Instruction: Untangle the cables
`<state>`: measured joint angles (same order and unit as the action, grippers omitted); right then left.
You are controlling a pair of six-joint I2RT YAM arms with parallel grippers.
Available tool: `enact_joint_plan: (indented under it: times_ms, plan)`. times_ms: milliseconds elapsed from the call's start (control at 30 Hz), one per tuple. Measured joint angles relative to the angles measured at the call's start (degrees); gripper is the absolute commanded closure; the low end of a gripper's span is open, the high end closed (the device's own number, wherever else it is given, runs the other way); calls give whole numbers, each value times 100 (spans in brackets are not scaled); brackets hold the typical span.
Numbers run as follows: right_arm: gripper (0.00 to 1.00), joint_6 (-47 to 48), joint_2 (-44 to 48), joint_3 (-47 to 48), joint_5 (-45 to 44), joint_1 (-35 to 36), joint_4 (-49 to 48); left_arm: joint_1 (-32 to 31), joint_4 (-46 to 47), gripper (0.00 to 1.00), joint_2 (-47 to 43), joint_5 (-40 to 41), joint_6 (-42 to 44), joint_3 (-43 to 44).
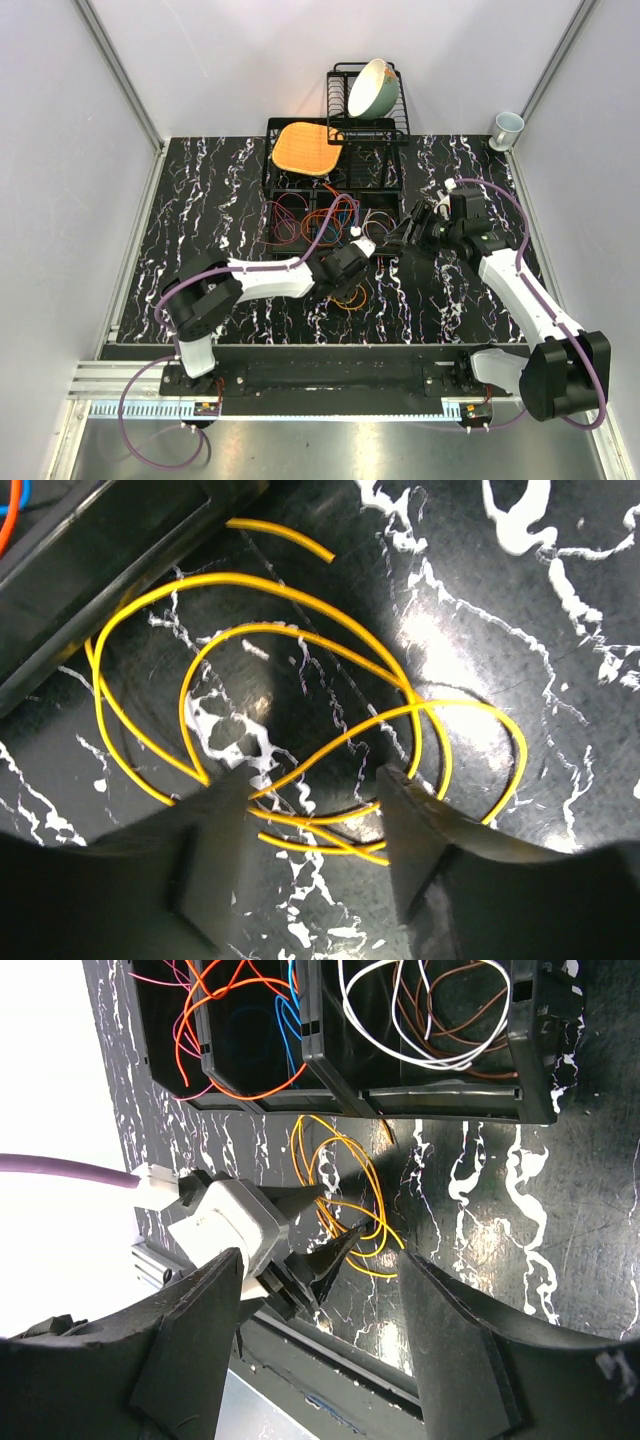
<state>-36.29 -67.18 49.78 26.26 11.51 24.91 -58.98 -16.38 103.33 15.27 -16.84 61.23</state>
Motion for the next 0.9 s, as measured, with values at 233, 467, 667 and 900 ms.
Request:
enact_joint_plan:
  times_ms: [233, 467, 667, 900]
  plan:
    - [31, 0, -74, 0, 24, 0, -26, 4, 96, 100, 140, 87, 55, 101]
    - [31, 0, -160, 0, 39, 0, -107, 7, -297, 100, 15, -85, -118, 240]
    - [32, -2, -201, 0, 46, 2, -136, 9, -872, 100, -1139, -376, -463, 472]
    - [32, -2, -142, 0, 37, 17, -146, -24, -1088, 100, -3036, -774, -710, 820]
